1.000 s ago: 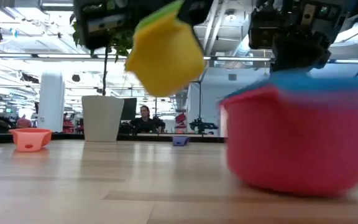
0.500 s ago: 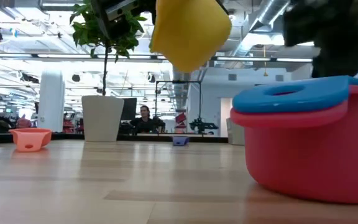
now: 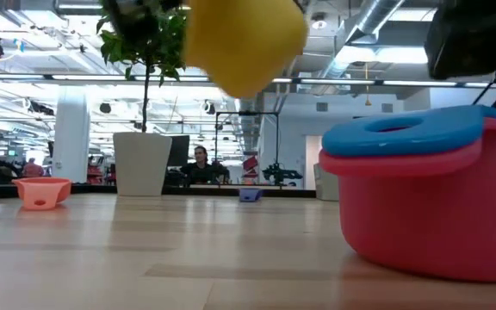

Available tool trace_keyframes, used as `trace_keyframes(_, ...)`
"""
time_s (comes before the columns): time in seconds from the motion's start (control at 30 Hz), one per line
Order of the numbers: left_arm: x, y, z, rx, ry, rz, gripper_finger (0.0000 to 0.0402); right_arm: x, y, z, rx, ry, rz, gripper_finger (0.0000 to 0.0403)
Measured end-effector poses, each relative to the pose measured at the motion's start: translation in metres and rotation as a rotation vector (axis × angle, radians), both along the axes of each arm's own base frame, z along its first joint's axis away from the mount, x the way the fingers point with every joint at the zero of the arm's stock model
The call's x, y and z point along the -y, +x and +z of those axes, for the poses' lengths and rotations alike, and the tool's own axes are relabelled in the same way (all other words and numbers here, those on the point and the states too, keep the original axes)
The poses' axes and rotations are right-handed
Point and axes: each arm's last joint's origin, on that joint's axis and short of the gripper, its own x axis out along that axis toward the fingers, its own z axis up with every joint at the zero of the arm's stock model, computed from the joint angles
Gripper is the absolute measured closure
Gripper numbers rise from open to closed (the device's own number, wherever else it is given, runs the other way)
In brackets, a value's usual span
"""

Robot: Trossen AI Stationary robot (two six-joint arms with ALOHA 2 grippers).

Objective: Nest measuring cups in basket
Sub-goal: Stack the stacked measuring cups on top of the other stacked measuring cups

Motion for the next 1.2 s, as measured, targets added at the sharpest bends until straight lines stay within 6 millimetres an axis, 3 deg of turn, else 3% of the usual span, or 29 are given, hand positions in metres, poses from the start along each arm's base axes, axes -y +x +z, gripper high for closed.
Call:
trace_keyframes(0.17, 0.029, -0.022, -0.008, -0.121, 0.012, 0.007, 0.0395, 0.002, 0.018, -0.013, 0.073, -0.014, 0.038, 0.0384)
trace_keyframes(0.33, 0.045, -0.04, -0.015, -0.141, 0.028, 0.027, 0.0395, 0.016, 0.037, -0.01, 0.155, -0.057, 0.07, 0.0375)
trace_keyframes(0.47, 0.037, -0.044, -0.018, -0.151, 0.053, 0.071, 0.0395, 0.032, 0.054, -0.002, 0.222, -0.094, 0.074, 0.038)
trace_keyframes(0.7, 0.009, -0.033, -0.001, -0.022, -0.049, 0.114, 0.0394, 0.057, 0.072, 0.009, 0.28, -0.155, 0.067, 0.0385)
trace_keyframes(0.8, 0.001, -0.021, 0.008, 0.047, -0.178, 0.083, 0.0394, 0.065, 0.068, 0.015, 0.247, -0.169, 0.046, 0.0376)
trace_keyframes(0.93, -0.01, -0.006, -0.001, 0.068, -0.224, 0.016, 0.0396, 0.065, 0.051, 0.028, 0.175, -0.179, 0.044, 0.0371)
trace_keyframes(1.07, -0.016, 0.009, -0.012, 0.127, -0.233, 0.019, 0.0396, 0.048, 0.03, 0.037, 0.105, -0.136, 0.055, 0.0381)
trace_keyframes(1.2, -0.014, 0.017, -0.019, 0.167, -0.254, 0.016, 0.0391, 0.024, 0.017, 0.027, 0.087, -0.078, 0.059, 0.0392)
